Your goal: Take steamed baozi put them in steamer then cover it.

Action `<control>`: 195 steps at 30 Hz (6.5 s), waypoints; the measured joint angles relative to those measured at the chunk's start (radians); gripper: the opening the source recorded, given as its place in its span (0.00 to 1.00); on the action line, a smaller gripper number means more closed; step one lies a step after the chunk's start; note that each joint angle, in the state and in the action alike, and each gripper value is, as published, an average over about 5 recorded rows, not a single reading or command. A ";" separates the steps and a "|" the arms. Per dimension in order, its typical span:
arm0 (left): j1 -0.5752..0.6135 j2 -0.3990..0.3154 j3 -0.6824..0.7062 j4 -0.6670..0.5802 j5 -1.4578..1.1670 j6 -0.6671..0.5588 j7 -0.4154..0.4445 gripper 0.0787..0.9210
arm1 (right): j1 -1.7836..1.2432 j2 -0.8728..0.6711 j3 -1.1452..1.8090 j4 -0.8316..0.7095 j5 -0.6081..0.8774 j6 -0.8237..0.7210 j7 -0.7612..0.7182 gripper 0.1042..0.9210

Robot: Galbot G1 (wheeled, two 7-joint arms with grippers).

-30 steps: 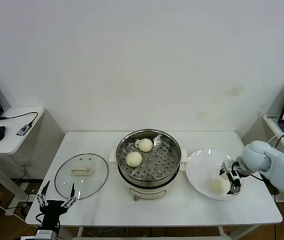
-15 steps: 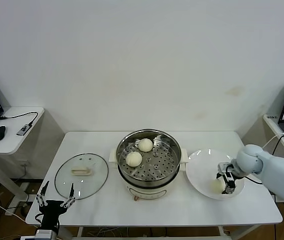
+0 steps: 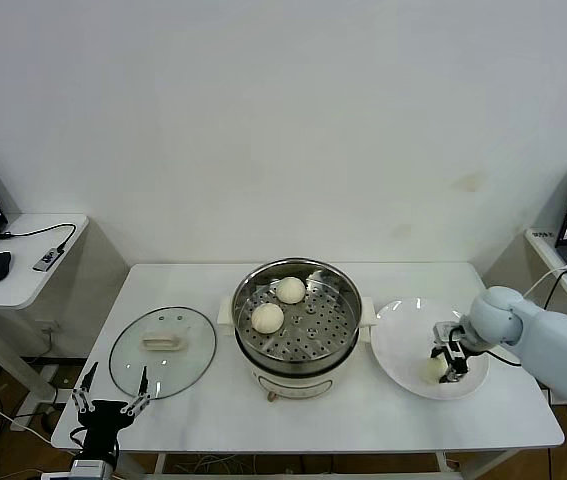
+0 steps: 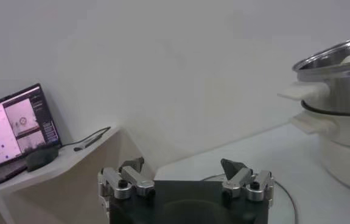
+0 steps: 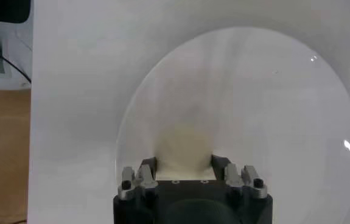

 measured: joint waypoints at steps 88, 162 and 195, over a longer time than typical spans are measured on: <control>-0.010 -0.043 -0.009 -0.017 0.008 -0.019 -0.011 0.88 | 0.651 0.503 -0.530 0.058 0.020 0.657 0.053 0.88; -0.026 0.009 0.015 0.015 0.000 -0.028 -0.007 0.88 | -0.084 0.156 0.215 -0.370 -0.150 0.084 0.033 0.83; -0.035 0.008 0.030 0.010 0.002 -0.026 -0.004 0.88 | 0.462 0.060 -0.225 -0.038 0.229 -0.112 0.027 0.62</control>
